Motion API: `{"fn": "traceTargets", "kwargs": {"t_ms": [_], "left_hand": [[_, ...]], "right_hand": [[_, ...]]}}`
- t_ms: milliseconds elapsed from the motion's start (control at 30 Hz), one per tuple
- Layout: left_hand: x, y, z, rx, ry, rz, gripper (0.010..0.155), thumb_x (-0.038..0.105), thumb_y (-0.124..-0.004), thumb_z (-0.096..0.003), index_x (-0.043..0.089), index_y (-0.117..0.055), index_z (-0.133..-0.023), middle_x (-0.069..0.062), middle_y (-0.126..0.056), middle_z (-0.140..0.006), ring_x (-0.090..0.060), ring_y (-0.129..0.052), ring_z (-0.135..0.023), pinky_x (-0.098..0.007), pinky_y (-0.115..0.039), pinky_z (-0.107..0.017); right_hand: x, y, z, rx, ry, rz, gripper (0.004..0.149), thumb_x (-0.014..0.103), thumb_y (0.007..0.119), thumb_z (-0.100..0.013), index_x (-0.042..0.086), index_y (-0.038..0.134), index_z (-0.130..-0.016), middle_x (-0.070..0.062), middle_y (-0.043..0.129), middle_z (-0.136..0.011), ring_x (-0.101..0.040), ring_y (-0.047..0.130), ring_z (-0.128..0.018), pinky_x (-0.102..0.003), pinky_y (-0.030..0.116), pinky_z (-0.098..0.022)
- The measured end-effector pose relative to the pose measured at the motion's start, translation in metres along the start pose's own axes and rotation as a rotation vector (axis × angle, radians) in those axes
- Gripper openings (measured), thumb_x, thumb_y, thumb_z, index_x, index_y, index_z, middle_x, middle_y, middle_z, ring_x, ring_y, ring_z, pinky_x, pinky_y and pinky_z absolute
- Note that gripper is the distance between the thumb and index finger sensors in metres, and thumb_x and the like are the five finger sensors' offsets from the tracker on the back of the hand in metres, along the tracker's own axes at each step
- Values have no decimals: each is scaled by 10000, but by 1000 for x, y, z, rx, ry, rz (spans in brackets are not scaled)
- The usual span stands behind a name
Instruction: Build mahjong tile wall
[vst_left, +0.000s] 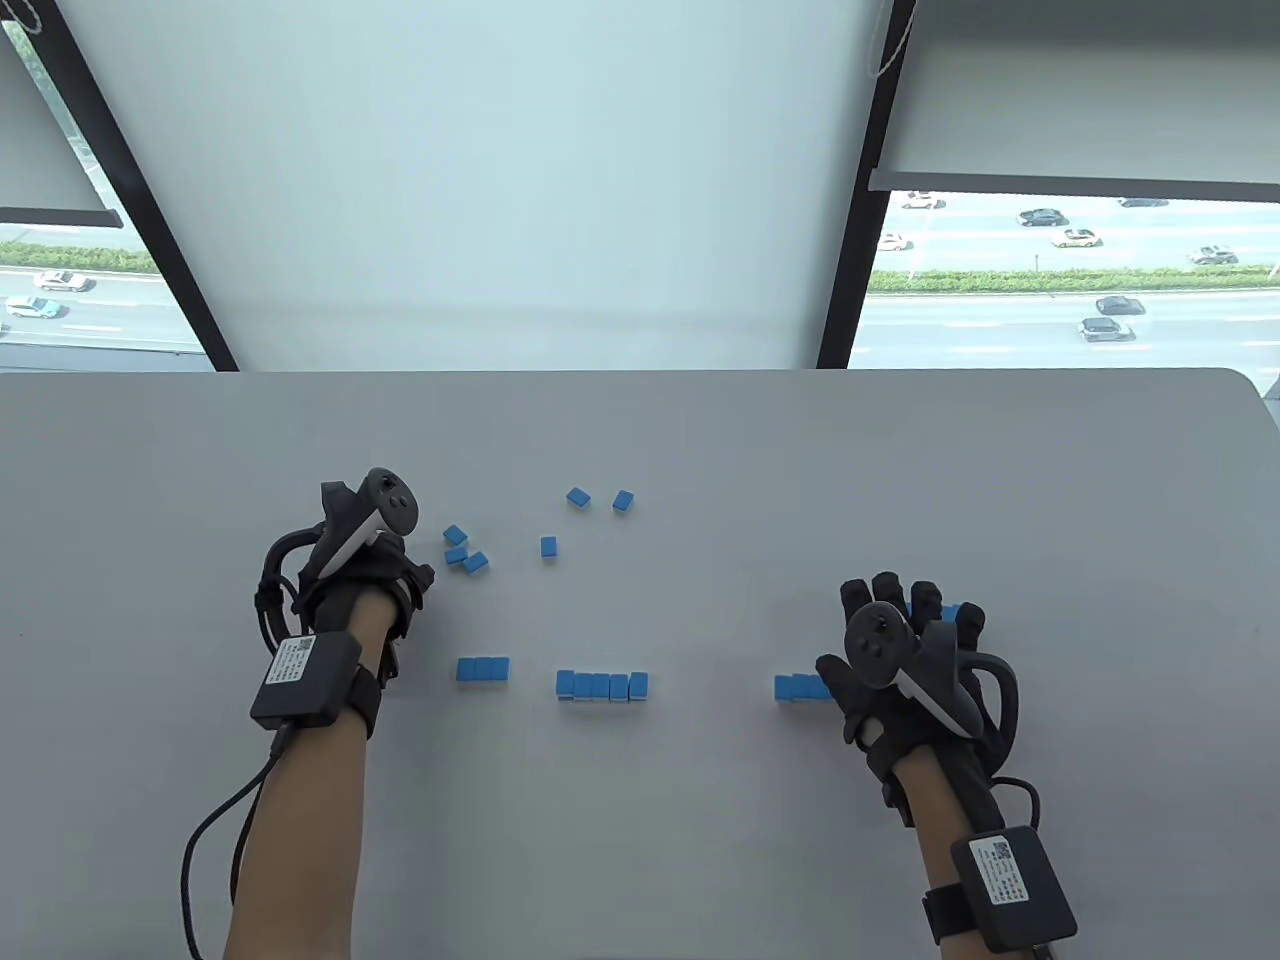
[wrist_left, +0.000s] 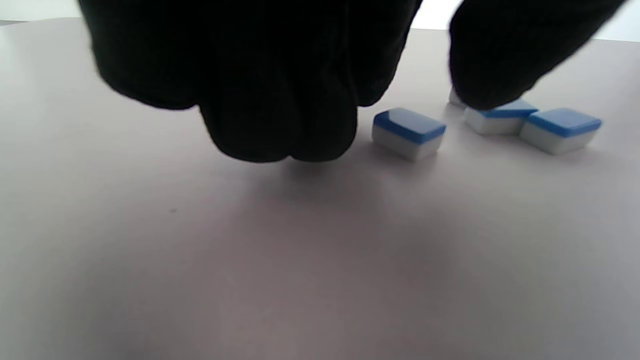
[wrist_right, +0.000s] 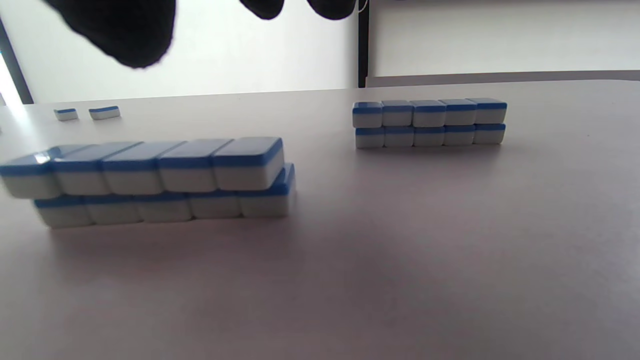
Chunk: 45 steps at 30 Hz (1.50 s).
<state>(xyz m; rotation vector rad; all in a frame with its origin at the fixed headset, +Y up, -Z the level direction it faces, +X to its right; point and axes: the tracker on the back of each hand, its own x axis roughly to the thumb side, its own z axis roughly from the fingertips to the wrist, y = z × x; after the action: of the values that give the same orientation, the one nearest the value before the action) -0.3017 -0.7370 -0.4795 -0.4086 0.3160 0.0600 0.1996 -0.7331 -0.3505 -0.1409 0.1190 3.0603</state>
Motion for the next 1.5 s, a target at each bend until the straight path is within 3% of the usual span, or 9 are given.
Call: {"fn": "traceTargets", "kwargs": {"t_ms": [233, 400, 600, 1000, 1267, 1500], "left_hand": [[14, -2, -3, -18, 52, -91, 664, 612, -823, -401, 296, -722, -976, 16, -947, -816, -241, -1005, -652, -511, -833, -525], [18, -7, -2, 89, 32, -175, 606, 542, -880, -379, 298, -748, -918, 67, -973, -736, -180, -1033, -585, -475, -865, -501], [10, -10, 8, 84, -39, -106, 578, 490, -906, -371, 264, -796, -891, 58, -976, -735, -189, -1036, -573, -487, -865, -498], [0, 9, 89, 356, -345, -120, 586, 448, -930, -359, 260, -804, -900, 57, -984, -710, -171, -1043, -541, -490, -876, -493], [-11, -25, 117, 409, -434, -102, 586, 447, -924, -368, 295, -785, -917, 75, -975, -727, -172, -1034, -565, -488, -863, -513], [-9, -54, 103, 291, -451, -90, 575, 438, -911, -383, 325, -764, -928, 70, -945, -774, -199, -999, -626, -507, -823, -548]], "right_hand": [[0, 0, 0, 6, 2, -2, 793, 641, 698, -439, 373, 327, -1086, 47, 264, -1181, -365, 237, -1067, -636, 140, -683], [-1, -1, 0, 3, 2, -8, 796, 644, 696, -437, 369, 327, -1086, 47, 265, -1181, -365, 238, -1067, -636, 140, -683], [-1, 0, 0, 7, 4, -10, 796, 643, 696, -437, 369, 326, -1086, 50, 265, -1181, -365, 236, -1067, -636, 140, -683], [-1, -2, 0, -2, 2, -10, 795, 642, 697, -439, 370, 325, -1086, 49, 263, -1181, -365, 237, -1067, -636, 140, -684], [-2, -1, 0, 2, 8, -13, 793, 643, 695, -439, 372, 324, -1086, 50, 262, -1181, -365, 236, -1067, -636, 140, -683], [-3, 2, -1, 18, 14, -8, 796, 643, 696, -437, 371, 323, -1086, 48, 263, -1180, -365, 237, -1067, -636, 140, -683]]}}
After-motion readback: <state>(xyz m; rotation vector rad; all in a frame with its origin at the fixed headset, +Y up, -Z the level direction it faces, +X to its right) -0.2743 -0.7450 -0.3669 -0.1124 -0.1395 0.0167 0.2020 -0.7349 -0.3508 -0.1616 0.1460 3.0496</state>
